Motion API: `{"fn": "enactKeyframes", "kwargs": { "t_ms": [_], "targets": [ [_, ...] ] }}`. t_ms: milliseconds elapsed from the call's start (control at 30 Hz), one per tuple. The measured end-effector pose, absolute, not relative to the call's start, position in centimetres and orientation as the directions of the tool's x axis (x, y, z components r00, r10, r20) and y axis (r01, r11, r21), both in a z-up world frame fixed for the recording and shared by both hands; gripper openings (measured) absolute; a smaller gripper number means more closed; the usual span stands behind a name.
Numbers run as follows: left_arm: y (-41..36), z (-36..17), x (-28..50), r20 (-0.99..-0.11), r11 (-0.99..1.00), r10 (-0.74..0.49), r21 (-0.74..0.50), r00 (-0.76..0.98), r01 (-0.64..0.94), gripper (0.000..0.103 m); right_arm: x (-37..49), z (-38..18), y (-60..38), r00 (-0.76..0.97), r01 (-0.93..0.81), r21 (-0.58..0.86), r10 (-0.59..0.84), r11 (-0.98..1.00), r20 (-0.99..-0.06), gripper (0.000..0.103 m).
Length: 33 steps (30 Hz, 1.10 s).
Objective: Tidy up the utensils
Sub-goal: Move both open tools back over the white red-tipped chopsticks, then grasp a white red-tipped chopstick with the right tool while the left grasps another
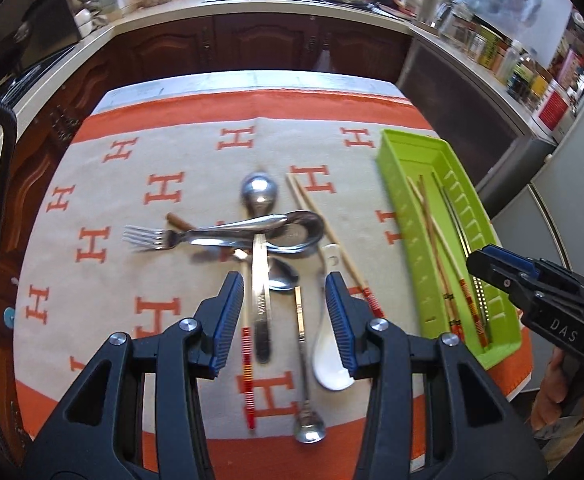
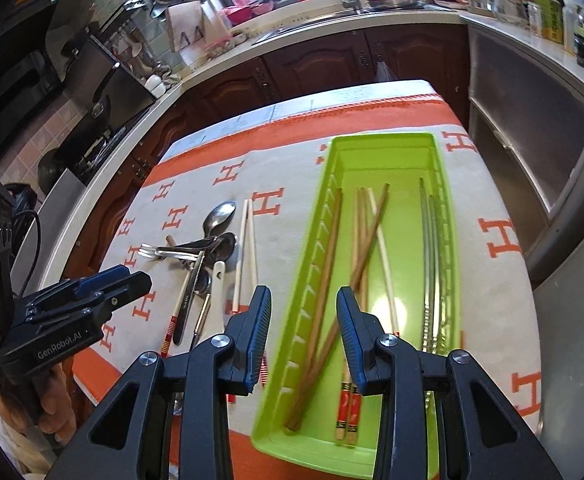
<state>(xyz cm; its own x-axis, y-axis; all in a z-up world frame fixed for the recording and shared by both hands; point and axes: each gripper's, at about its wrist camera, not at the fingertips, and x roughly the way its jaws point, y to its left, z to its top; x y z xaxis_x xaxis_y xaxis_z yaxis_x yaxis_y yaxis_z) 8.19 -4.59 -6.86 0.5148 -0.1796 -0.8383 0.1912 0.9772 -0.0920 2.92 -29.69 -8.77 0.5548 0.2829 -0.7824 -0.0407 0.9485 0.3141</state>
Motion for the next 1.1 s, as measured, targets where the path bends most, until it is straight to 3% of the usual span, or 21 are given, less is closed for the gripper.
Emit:
{"fn": "enactKeyframes", "kwargs": {
  "t_ms": [167,500,867,1100],
  "targets": [
    [-2.1,-7.6,8.2,-0.837,0.981,-0.179,-0.113,0.516,0.158,0.039,4.4,-8.5,-25.8,0.534,-0.12,0.264,0.286,0.957,-0.795,0.034],
    [1.4,-10.4,9.0,-0.853,0.979,-0.205,-0.168,0.48,0.12,0.039,9.7,-12.1,-20.4,0.424,-0.186,0.151,0.217,0.971,-0.879,0.015],
    [2.5,-13.3,10.2,-0.868,0.962,-0.274,-0.239,0.415,0.135,0.039,12.7,-16.5,-17.2,0.334,-0.232,0.023,0.102,0.972,-0.937,0.015],
    [2.6,-13.6,10.7,-0.867,0.957,-0.291,-0.257,0.405,0.136,0.039,12.8,-16.7,-15.6,0.365,-0.273,-0.063,0.043,0.96,-0.93,0.012]
  ]
}}
